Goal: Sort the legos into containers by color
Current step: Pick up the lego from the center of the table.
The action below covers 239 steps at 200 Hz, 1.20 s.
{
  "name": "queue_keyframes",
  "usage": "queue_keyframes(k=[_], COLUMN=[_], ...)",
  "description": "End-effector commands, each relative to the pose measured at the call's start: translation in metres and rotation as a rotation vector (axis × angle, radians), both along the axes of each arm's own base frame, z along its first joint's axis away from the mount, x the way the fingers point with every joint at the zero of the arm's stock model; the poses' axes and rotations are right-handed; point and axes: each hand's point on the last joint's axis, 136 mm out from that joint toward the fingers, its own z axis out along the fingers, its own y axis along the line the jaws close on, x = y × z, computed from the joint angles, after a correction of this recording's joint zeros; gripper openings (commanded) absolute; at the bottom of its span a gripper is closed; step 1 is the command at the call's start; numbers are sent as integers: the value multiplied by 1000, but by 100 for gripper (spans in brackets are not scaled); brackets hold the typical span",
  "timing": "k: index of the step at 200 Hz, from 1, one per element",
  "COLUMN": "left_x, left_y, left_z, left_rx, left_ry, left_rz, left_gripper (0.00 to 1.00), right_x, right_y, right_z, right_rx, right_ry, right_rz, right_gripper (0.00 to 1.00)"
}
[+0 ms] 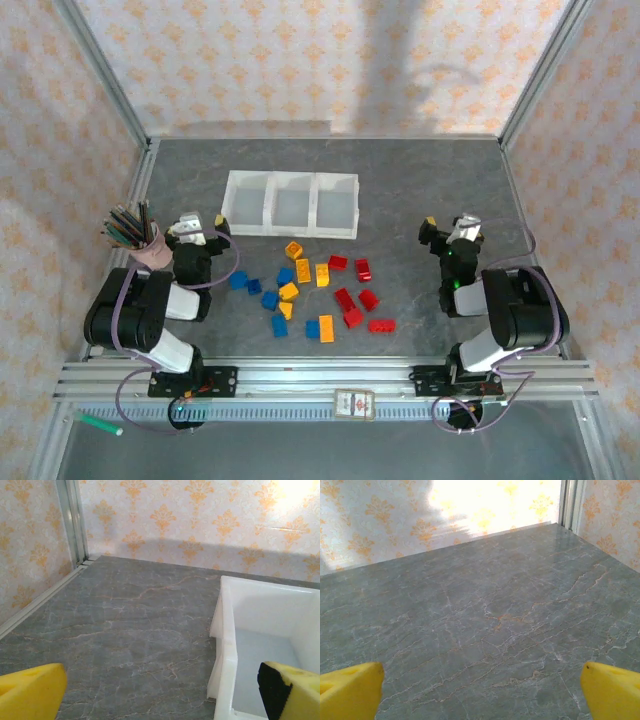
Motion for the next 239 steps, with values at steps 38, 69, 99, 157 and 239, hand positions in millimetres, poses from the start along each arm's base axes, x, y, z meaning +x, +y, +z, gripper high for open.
queue_keyframes(k=[38, 69, 99, 157, 239], left_x=[5, 5, 4, 5, 0], left_y=[-1, -1, -2, -1, -2], left_z=[11, 10, 10, 11, 20], left_rx=[3, 3, 3, 3, 1], left_ry=[-38, -37, -36, -38, -61], left_rz=[-11, -12, -12, -11, -16], left_gripper=[100, 100, 100, 100, 100], right_x=[5, 4, 4, 5, 2], right_y=[-2, -2, -2, -2, 3], right_z=[19, 18, 18, 19, 25], right_rx=[-11, -11, -11, -11, -15], right_ry=[-67, -64, -65, -67, -80], right_rz=[-2, -2, -2, -3, 28], right_gripper=[100, 100, 100, 100, 100])
